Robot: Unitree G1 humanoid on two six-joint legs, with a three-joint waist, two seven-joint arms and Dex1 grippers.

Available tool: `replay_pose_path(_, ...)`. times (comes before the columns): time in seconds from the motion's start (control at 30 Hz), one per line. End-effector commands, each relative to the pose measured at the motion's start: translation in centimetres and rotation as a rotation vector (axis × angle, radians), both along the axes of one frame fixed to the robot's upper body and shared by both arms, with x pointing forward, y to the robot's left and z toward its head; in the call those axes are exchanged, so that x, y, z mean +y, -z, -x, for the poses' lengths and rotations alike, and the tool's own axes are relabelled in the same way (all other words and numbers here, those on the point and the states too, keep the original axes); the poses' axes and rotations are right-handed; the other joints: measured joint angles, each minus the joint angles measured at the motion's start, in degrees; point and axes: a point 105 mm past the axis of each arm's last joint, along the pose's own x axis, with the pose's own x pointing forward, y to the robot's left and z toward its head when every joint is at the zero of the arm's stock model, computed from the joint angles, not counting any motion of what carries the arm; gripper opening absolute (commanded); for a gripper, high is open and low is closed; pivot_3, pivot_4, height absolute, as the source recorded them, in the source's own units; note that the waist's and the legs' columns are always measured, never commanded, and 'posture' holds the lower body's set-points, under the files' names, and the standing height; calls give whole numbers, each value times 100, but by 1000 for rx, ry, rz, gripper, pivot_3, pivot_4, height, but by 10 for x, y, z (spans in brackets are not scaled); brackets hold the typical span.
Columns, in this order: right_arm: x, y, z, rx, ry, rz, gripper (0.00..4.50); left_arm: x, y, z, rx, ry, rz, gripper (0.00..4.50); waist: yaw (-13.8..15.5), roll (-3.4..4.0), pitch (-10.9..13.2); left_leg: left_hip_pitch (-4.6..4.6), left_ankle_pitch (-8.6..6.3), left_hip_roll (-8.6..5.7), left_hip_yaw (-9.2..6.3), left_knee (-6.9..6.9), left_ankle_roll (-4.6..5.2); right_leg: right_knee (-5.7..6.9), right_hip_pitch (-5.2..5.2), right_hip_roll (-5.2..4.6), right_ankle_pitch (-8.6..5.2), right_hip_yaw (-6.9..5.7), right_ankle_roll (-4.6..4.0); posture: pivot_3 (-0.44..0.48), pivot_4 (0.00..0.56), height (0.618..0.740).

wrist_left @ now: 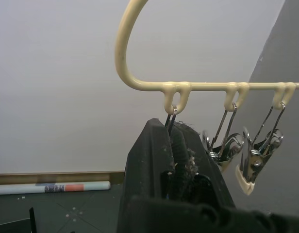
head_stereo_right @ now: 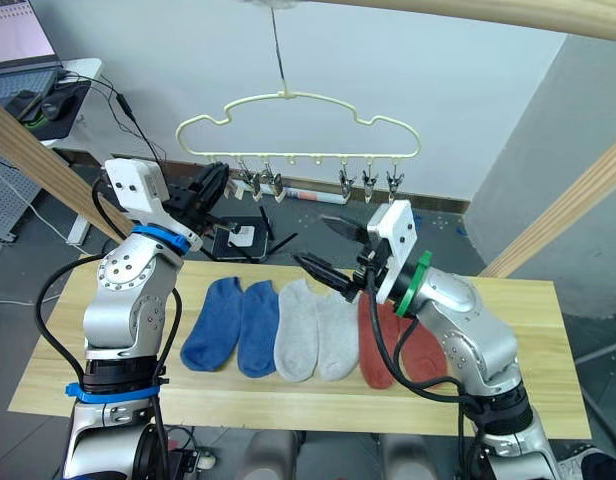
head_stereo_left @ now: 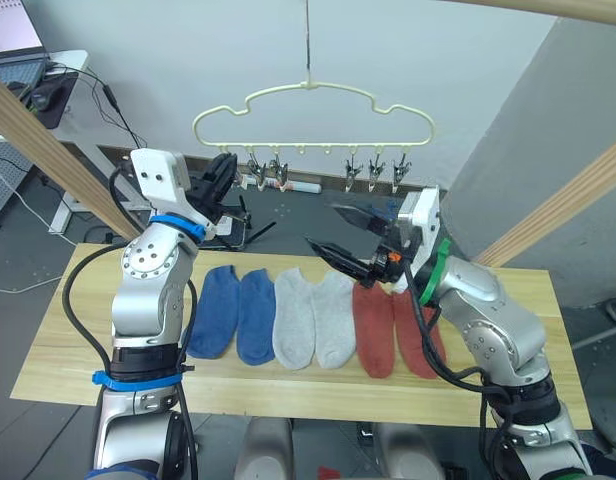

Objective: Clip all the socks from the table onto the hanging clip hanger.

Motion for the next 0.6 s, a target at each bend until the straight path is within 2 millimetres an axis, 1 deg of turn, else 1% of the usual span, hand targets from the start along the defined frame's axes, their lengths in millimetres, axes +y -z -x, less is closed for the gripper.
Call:
replay_pose_path(0.03,-33,45,-17,69,216,177,3689,3,-7,7,-19,2,-6,4,1,0,0,-1,0,-2,0,0,0,-1,0,-1,0,1,0,97,329,740)
replay_pose_path(0.1,-60,75,-25,139,345,286,3689,4,-5,9,-10,8,-5,4,-1,0,0,0,0,-4,3,2,-1,0,0,-4,0,4,0,94,331,740)
replay_pose_path(0.2,-96,104,-34,211,509,377,3689,4,-2,11,1,14,1,4,-14,0,0,3,2,-3,7,2,-3,3,-2,-4,0,8,1,94,331,740)
replay_pose_path(0.3,-113,122,-36,274,572,415,3689,3,-1,12,6,20,5,4,-34,0,0,3,4,0,9,2,-7,11,-10,1,0,14,1,92,331,740)
replay_pose_path(0.37,-121,138,-33,322,581,463,3689,2,-1,11,7,20,5,4,-35,0,0,3,6,2,9,2,-10,12,-11,4,0,14,1,92,331,740)
replay_pose_path(0.43,-125,150,-30,396,593,460,3689,2,-1,11,6,19,10,4,-27,0,0,2,6,0,10,2,-10,12,-11,4,0,15,1,92,331,740)
replay_pose_path(0.53,-122,158,-26,460,586,450,3689,2,-3,11,3,20,13,4,-27,-1,0,1,6,-1,13,2,-10,10,-11,2,1,18,2,100,328,740)
replay_pose_path(0.6,-119,164,-21,485,565,477,3689,3,-3,12,3,19,12,4,-24,-1,0,2,6,0,13,3,-10,10,-11,3,1,18,3,103,328,740)
